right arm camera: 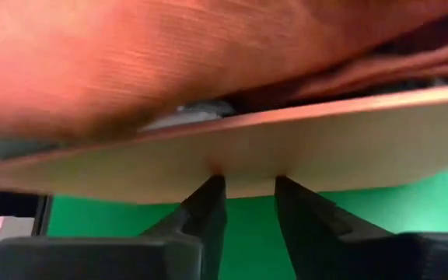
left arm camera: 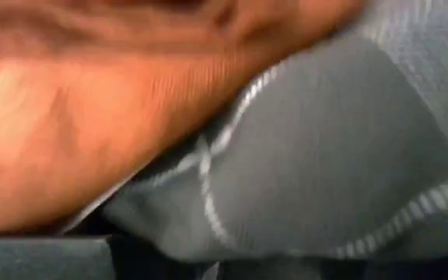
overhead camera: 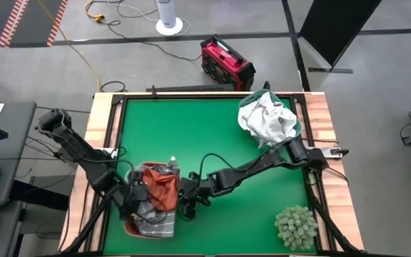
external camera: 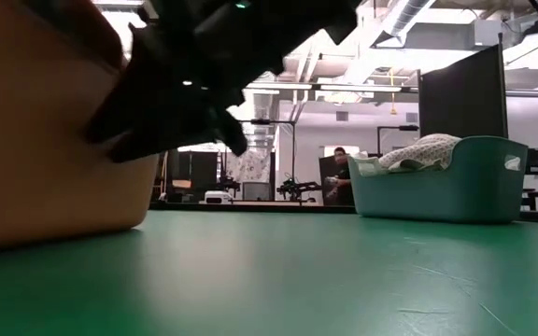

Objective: Sort towels by color in basket
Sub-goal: Adjust the towels in the orange bin

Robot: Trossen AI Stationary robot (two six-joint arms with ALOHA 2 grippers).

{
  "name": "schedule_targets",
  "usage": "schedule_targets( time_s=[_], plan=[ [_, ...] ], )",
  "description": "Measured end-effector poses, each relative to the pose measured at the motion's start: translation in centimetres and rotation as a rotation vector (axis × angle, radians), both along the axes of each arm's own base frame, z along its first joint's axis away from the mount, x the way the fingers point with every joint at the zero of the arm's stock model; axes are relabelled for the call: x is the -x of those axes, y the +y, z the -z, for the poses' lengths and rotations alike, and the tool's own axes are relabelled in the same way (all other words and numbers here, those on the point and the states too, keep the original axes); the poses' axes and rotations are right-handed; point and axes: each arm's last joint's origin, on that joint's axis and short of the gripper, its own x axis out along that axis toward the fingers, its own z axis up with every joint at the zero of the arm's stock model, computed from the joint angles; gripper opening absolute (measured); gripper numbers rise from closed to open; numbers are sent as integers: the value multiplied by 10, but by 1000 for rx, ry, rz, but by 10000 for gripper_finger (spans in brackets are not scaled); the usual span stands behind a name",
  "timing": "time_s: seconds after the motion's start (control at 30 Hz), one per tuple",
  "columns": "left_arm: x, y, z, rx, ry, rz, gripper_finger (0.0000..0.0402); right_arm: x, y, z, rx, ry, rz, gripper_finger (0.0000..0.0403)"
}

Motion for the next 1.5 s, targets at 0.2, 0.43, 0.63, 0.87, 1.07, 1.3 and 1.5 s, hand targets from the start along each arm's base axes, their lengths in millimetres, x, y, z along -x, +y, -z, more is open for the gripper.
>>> schedule_targets(
  time_s=[0.2, 0.43, 0.63, 0.87, 1.07, 1.3, 1.5],
  plan=[
    [-17, 2, 15, 33, -107, 22, 190, -24, -3, -2, 26, -37, 12, 128],
    [-18, 4, 41, 82, -151, 20, 190, -27, -12, -5, 24, 20, 45, 122],
    [-26, 9, 37, 138, -181, 28, 190, -27, -17, -5, 23, 37, 63, 121],
    [-19, 14, -15, 174, -210, 53, 190, -29, -24, -6, 36, 22, 106, 121],
    [-6, 25, -56, 213, -194, 73, 190, -31, -32, -6, 30, 10, 146, 121],
    [17, 38, -76, 285, -49, 80, 190, -31, -38, -5, 0, 40, 175, 121],
    [42, 49, -87, 258, 105, -1, 190, -26, -38, -15, -7, 62, 172, 121]
  ],
)
